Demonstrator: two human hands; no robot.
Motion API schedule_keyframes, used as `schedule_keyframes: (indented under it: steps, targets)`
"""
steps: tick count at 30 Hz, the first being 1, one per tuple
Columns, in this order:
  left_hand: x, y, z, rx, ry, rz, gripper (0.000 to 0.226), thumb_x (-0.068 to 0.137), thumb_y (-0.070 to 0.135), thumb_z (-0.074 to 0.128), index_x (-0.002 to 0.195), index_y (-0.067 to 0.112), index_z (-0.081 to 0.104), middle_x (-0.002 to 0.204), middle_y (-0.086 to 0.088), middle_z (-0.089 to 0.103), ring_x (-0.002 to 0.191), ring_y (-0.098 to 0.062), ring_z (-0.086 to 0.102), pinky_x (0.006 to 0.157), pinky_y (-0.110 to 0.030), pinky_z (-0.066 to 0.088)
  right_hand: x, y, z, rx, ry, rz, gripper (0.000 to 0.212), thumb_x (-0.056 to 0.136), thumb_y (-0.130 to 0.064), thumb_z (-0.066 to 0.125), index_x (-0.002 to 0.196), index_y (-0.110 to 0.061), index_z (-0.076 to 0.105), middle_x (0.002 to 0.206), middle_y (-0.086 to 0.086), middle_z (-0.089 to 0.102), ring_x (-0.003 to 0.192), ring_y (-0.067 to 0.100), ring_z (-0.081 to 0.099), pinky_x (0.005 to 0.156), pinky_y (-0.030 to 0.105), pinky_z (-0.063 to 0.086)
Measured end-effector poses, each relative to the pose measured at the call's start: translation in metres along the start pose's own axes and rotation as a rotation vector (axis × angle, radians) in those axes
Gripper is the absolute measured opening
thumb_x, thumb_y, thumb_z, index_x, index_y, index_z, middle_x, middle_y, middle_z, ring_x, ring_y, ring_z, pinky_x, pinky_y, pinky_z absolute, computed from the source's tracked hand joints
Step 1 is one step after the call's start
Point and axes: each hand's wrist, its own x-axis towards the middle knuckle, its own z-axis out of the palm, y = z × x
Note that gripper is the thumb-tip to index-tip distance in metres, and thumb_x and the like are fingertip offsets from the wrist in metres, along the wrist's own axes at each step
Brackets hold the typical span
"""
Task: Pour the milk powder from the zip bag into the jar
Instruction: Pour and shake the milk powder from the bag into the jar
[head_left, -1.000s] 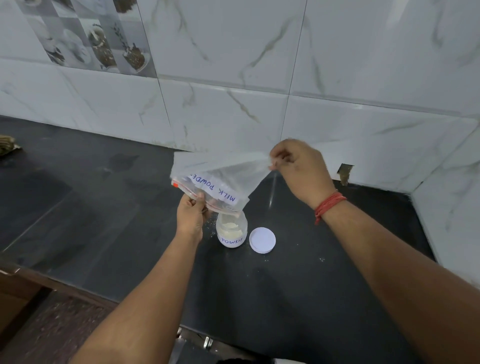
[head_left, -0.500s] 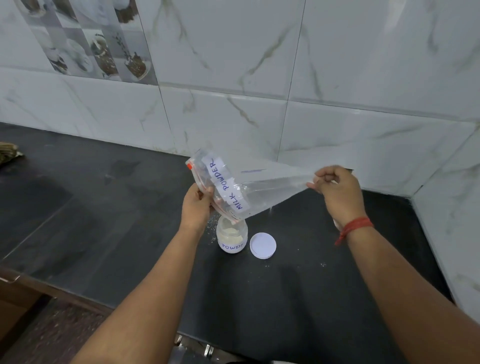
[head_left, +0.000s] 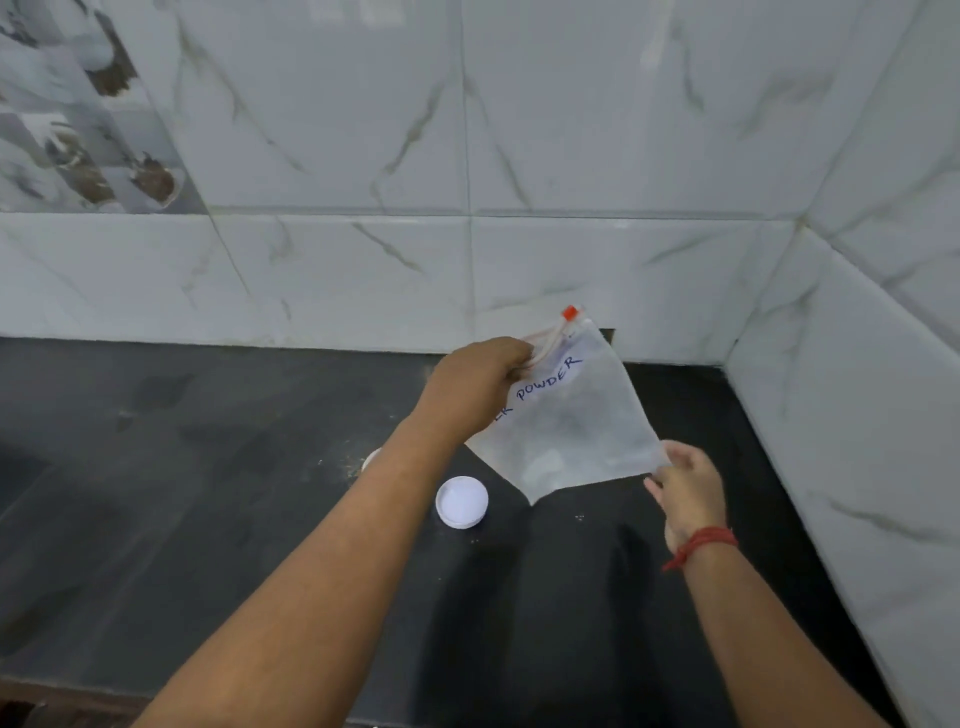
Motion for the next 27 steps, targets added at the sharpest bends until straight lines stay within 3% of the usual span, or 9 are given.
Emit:
schedule_keyframes:
  steps: [4,8,13,15,19,21,22,24,27]
  targets:
    - [0.008,0.027,0.011,0.082,-0.03,0.116,0.024,0.092,0.008,0.057,0.109,0.021,0.066,0.099,0.004,0.067,0.087,-0.024,0.06,0.07,-0.043,0.052,0.005,-0.029,-0.029,0.211,0.076,-0.168,0.033,0.092,0.008,0.045,0.106,-0.017,0.062,0.119,0.01,0.066,0.115,0.025,0.064,0.099,0.035,0.05]
    - [0.011,0.049,0.017,0.11,-0.028,0.175,0.032,0.089,0.004,0.057,0.113,0.024,0.066,0.098,0.005,0.066,0.087,-0.024,0.058,0.066,-0.041,0.051,0.001,-0.053,-0.041,-0.124,-0.122,-0.428,0.047,0.085,0.006,0.057,0.118,-0.028,0.061,0.123,-0.005,0.063,0.119,0.008,0.058,0.103,0.029,0.044]
    - [0.011,0.074,0.02,0.11,0.005,0.251,0.029,0.092,0.009,0.059,0.114,0.027,0.069,0.1,0.008,0.069,0.086,-0.024,0.057,0.064,-0.042,0.052,0.004,-0.066,-0.053,-0.595,-0.123,-0.546,0.068,0.08,-0.01,0.072,0.143,-0.021,0.047,0.148,0.007,0.042,0.136,0.025,0.04,0.115,0.042,0.035]
    - [0.01,0.081,0.018,0.097,0.018,0.296,0.022,0.095,0.017,0.062,0.113,0.025,0.07,0.105,0.007,0.071,0.088,-0.025,0.056,0.065,-0.043,0.052,0.005,-0.066,-0.059,-0.629,-0.173,-0.544,0.075,0.082,-0.018,0.077,0.147,-0.023,0.041,0.154,0.004,0.038,0.141,0.023,0.037,0.117,0.044,0.032]
    - [0.003,0.096,0.019,0.039,0.053,0.376,0.022,0.093,0.009,0.061,0.11,0.017,0.072,0.108,0.001,0.074,0.086,-0.029,0.057,0.066,-0.046,0.051,0.006,-0.065,-0.07,-0.319,-0.416,-0.43,0.035,0.088,-0.017,0.071,0.119,-0.033,0.065,0.115,-0.008,0.073,0.109,0.012,0.067,0.101,0.047,0.052]
    - [-0.001,0.104,0.019,0.012,0.107,0.395,0.029,0.087,-0.002,0.064,0.111,0.012,0.073,0.113,-0.004,0.074,0.091,-0.033,0.06,0.077,-0.049,0.053,0.005,-0.06,-0.074,-0.207,-0.428,-0.423,0.022,0.094,-0.019,0.064,0.109,-0.033,0.072,0.106,-0.008,0.076,0.101,0.014,0.071,0.093,0.041,0.057]
    - [-0.003,0.106,0.02,0.007,0.166,0.401,0.033,0.085,-0.004,0.067,0.115,0.01,0.072,0.12,-0.006,0.072,0.099,-0.034,0.061,0.089,-0.05,0.052,0.004,-0.057,-0.076,-0.139,-0.426,-0.428,0.023,0.095,-0.017,0.062,0.105,-0.034,0.074,0.105,-0.007,0.077,0.1,0.016,0.072,0.088,0.035,0.058]
    - [-0.011,0.104,0.022,-0.031,0.329,0.375,0.04,0.089,0.008,0.071,0.128,0.008,0.065,0.138,-0.008,0.061,0.122,-0.031,0.055,0.112,-0.049,0.038,0.002,-0.051,-0.081,-0.042,-0.403,-0.419,0.026,0.095,-0.015,0.06,0.101,-0.036,0.076,0.103,-0.006,0.077,0.097,0.016,0.073,0.081,0.029,0.057]
    - [-0.038,0.1,0.036,-0.378,0.48,0.007,0.065,0.09,0.027,0.072,0.148,0.014,0.044,0.154,0.004,0.039,0.144,-0.019,0.038,0.12,-0.035,0.03,0.004,-0.04,-0.09,0.008,-0.382,-0.374,0.025,0.096,-0.015,0.061,0.098,-0.034,0.076,0.102,-0.004,0.077,0.098,0.017,0.073,0.087,0.033,0.055]
